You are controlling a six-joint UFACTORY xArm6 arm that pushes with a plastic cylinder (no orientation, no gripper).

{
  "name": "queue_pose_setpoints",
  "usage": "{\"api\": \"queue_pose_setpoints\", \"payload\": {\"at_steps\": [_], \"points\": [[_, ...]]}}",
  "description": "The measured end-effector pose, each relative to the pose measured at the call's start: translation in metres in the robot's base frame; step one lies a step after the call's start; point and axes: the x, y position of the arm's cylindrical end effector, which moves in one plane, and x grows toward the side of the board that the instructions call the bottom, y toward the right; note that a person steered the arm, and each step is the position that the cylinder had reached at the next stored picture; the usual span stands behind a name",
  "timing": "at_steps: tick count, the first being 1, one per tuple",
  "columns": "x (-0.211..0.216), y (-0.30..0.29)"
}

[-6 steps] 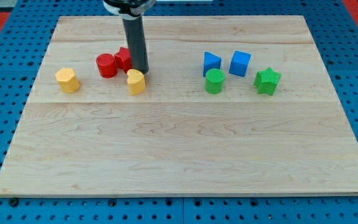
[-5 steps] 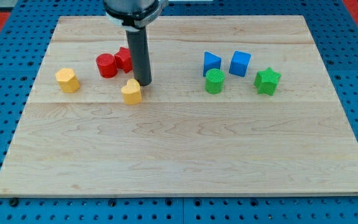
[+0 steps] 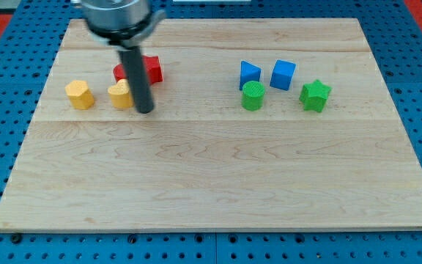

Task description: Move the green circle closer to the green star

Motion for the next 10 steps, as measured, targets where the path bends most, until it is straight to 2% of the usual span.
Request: {"api": "queue_pose_setpoints", "payload": {"at_steps": [1,4,5,6,7,8,9,10], "points": [[-0.022,0.01],[-0.028,-0.109],[-0.028,-0.064],[-0.03,0.038],[-0.055,0.103],[-0.059,0.166],[-0.05,0.196],[-0.05,0.157]]}}
